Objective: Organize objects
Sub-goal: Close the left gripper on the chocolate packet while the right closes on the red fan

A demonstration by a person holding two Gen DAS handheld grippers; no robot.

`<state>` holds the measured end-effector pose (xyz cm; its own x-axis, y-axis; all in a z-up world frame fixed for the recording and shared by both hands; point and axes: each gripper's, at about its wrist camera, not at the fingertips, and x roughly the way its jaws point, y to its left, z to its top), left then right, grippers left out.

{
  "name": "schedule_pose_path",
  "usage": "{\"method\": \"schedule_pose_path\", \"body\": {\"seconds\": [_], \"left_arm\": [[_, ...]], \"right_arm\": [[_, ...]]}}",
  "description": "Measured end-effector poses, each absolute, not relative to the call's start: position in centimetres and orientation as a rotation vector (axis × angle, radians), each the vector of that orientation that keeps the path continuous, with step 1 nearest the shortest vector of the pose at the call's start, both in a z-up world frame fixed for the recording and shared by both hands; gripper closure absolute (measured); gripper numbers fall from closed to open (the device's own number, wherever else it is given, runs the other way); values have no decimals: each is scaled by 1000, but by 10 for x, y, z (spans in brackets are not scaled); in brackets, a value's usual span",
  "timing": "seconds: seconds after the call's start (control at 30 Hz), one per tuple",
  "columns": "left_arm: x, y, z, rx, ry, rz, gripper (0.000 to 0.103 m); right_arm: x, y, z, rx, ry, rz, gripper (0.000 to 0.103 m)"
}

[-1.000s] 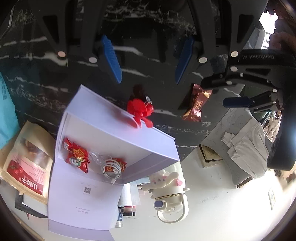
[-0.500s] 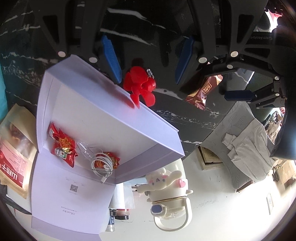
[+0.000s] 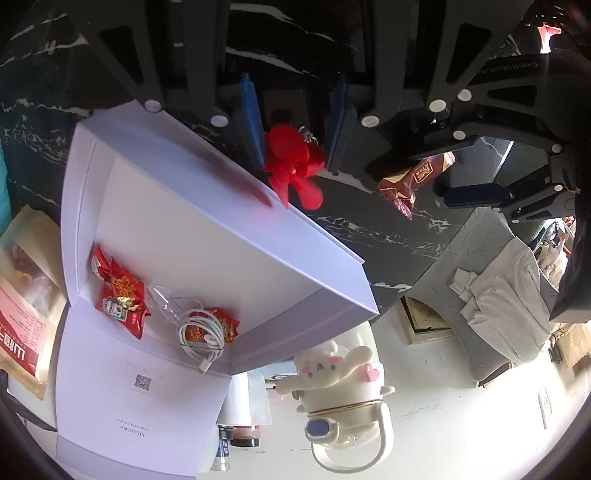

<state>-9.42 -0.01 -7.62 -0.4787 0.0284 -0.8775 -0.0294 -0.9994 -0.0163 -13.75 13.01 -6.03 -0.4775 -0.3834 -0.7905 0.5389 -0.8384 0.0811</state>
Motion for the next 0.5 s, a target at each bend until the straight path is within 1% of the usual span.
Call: {"method": "schedule_pose_path", "body": {"seconds": [0.1, 0.17, 0.2, 0.27, 0.37, 0.5], "left_arm": [[-95, 2, -75, -1572, 16, 2667, 46], [-96, 5, -73, -1566, 27, 2655, 55], [-95, 7, -72, -1562, 37, 2647, 57], [-95, 10, -70, -1552, 50, 2633, 68], [-93, 14, -68, -1539, 70, 2622, 70], [-85, 21, -67, -1526, 78, 2593, 71]], "right_arm": [[-132, 133, -60, 1184, 247, -2299, 86], [-128, 137, -61, 1191, 247, -2305, 86], [-125, 139, -61, 1195, 242, -2309, 86], [-120, 144, -61, 1199, 232, -2317, 87], [-111, 155, -60, 1205, 217, -2332, 87], [-98, 175, -61, 1242, 175, -2346, 87]]}}
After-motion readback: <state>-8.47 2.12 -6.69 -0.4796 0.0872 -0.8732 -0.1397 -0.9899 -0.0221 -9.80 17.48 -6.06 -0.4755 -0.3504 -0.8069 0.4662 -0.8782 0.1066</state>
